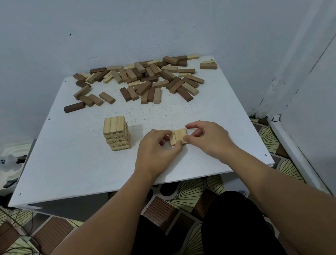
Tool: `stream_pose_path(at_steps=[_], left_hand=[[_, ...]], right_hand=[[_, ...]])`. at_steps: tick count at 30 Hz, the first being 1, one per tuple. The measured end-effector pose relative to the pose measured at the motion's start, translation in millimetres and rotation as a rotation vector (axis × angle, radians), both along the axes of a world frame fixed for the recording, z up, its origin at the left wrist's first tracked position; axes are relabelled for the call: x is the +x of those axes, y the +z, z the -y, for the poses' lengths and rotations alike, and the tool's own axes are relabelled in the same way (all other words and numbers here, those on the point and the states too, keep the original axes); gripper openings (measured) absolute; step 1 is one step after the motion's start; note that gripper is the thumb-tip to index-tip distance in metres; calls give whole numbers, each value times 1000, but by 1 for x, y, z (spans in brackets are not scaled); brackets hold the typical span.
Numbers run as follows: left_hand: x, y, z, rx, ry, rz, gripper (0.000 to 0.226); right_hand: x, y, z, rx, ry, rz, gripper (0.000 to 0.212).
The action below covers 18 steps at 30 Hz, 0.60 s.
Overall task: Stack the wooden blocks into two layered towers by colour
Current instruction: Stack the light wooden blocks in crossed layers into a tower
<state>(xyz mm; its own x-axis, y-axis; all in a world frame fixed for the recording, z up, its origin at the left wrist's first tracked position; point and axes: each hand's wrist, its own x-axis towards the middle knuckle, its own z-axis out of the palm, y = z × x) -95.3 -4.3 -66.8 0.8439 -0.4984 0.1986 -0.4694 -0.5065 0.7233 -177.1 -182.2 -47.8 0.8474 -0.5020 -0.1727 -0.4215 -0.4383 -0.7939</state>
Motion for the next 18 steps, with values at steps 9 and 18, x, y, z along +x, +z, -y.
stream_pose_path(at_steps=[9,18], left_hand=[[1,0,4,72,-18,23,66],[3,-5,5,72,-15,70,53]], right_hand=[[2,1,3,37,-3,-25,30],[3,3,-1,42,-21,-33,27]])
